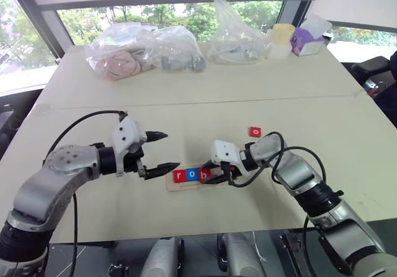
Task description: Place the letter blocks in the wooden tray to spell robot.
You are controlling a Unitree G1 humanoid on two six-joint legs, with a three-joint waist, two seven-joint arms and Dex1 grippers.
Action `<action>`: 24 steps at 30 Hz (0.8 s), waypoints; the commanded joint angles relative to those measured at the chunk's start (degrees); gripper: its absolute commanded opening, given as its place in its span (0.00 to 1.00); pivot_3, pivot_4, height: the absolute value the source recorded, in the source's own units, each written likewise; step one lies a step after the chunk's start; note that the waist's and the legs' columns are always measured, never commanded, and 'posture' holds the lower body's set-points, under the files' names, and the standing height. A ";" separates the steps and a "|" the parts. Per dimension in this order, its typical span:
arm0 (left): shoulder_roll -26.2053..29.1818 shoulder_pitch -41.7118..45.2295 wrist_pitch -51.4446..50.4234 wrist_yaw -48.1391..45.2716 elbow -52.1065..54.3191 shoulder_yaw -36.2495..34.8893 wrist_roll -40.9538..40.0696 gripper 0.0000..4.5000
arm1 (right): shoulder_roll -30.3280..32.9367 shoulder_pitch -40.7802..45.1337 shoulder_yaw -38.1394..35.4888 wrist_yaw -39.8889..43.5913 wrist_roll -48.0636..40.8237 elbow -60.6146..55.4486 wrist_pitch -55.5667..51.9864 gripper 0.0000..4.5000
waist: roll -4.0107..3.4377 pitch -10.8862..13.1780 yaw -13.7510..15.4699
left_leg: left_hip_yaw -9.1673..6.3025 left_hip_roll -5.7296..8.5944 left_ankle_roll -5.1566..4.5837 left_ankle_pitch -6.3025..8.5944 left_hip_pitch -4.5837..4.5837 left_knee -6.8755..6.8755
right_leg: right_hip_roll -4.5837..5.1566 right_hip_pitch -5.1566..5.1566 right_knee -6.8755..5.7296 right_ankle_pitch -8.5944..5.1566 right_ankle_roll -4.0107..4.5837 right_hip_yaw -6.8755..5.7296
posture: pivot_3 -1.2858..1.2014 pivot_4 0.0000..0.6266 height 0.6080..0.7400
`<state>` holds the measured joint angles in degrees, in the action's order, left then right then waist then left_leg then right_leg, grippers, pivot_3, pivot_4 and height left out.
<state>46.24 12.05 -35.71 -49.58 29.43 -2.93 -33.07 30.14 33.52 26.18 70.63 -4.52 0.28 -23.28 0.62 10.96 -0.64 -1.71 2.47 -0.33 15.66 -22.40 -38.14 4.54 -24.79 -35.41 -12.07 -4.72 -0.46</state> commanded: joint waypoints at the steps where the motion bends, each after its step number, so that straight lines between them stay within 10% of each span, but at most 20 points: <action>1: 0.05 0.03 0.23 0.35 1.85 -1.18 -0.44 1.00 | -0.57 1.37 -0.06 -0.45 0.61 -0.06 1.28 0.26 | 0.00 0.00 0.00 | 0.00 0.00 0.00 0.00 0.00 0.00 | 0.00 0.00 0.00 0.00 0.00 0.00 | 0.52 0.24 0.89; 24: -0.34 0.82 0.68 0.52 1.38 -0.63 0.05 1.00 | -1.90 1.44 0.09 -0.34 0.52 0.82 1.14 0.26 | 0.00 0.00 -0.02 | 0.00 0.00 0.00 0.00 0.01 0.00 | -0.01 0.00 -0.02 0.00 0.00 0.00 | 0.52 0.24 0.89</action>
<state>45.99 12.05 -35.72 -49.33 29.47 -2.92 -33.07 28.46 34.55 26.20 69.92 -3.55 2.51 -21.78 0.62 10.95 -0.67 -1.71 2.47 -0.32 15.66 -22.39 -38.14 4.53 -24.79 -35.43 -12.07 -4.72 -0.46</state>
